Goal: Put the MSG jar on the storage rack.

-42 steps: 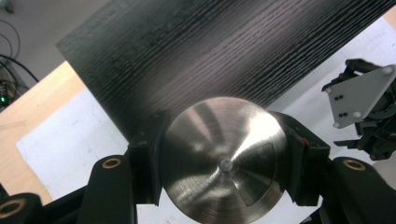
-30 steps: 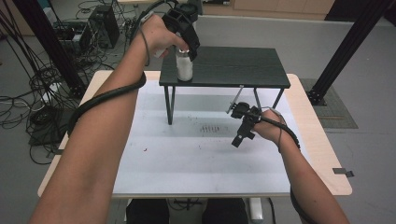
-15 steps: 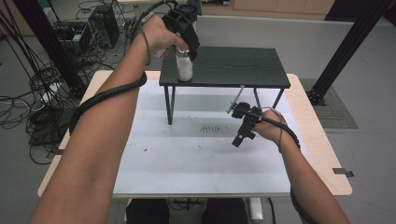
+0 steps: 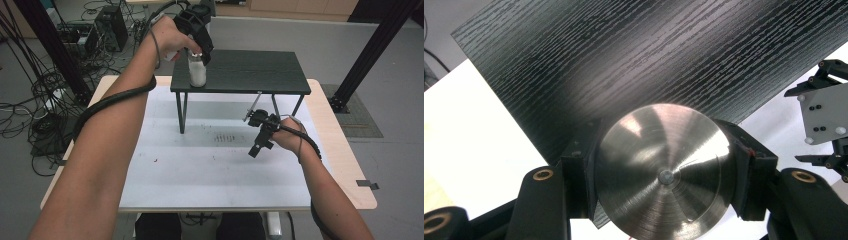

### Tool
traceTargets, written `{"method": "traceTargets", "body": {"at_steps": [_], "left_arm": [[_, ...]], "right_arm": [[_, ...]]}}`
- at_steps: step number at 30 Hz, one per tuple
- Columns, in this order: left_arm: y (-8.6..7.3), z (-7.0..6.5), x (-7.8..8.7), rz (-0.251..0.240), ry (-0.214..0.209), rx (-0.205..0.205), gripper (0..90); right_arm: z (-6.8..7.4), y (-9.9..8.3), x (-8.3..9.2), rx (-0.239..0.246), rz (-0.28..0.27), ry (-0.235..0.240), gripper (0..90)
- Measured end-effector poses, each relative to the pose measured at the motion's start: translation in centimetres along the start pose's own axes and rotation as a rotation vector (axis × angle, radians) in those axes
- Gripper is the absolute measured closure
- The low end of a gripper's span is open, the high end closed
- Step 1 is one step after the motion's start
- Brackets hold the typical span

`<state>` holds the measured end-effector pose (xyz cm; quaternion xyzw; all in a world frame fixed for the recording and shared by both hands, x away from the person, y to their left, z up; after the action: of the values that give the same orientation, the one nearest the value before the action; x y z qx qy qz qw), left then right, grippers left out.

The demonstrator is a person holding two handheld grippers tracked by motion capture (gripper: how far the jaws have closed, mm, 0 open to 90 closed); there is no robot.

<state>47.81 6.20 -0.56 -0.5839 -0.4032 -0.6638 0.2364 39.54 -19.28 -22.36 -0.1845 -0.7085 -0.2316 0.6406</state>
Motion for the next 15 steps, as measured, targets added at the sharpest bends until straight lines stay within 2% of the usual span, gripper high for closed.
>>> {"method": "traceTargets", "body": {"at_steps": [2,3,6,8,9,10,11,15], "left_arm": [[0.01,0.01,0.00,0.000,-0.001,0.000,42.0],[-0.04,0.00,-0.01,-0.002,-0.001,-0.001,42.0],[-0.02,-0.01,0.01,0.001,0.000,-0.003,42.1],[-0.03,0.00,0.00,0.000,-0.001,-0.002,42.0],[-0.01,0.03,0.01,0.001,-0.002,-0.003,42.1],[-0.02,0.08,0.00,0.000,-0.003,-0.004,42.1],[-0.02,0.10,-0.01,-0.001,-0.004,-0.003,42.1],[-0.01,0.07,-0.01,0.001,-0.004,-0.003,42.1]], "right_arm": [[0.03,0.01,0.02,0.000,0.001,-0.002,4.1],[0.30,-0.04,0.00,0.003,-0.004,-0.021,4.1],[0.11,0.07,0.05,-0.002,0.002,-0.005,4.1],[0.26,0.00,0.01,0.001,-0.004,-0.016,4.1],[0.04,0.08,0.06,-0.006,0.001,0.002,4.1],[0.38,0.01,-0.01,0.000,-0.003,-0.024,4.0],[0.04,-0.02,0.03,-0.001,-0.003,-0.002,4.1],[0.00,-0.07,-0.18,-0.003,0.003,-0.005,4.2]]}}
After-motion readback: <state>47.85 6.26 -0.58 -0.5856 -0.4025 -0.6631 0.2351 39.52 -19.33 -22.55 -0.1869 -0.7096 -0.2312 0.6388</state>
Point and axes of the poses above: each handheld gripper's, and its own axes: x roughly backward along the jaws, y roughly out of its top, z roughly to its left, the point moved 1 cm from there along -x, roughly forward along the jaws, and after that the axes turned 3 degrees about z, right-handed, at the moved point
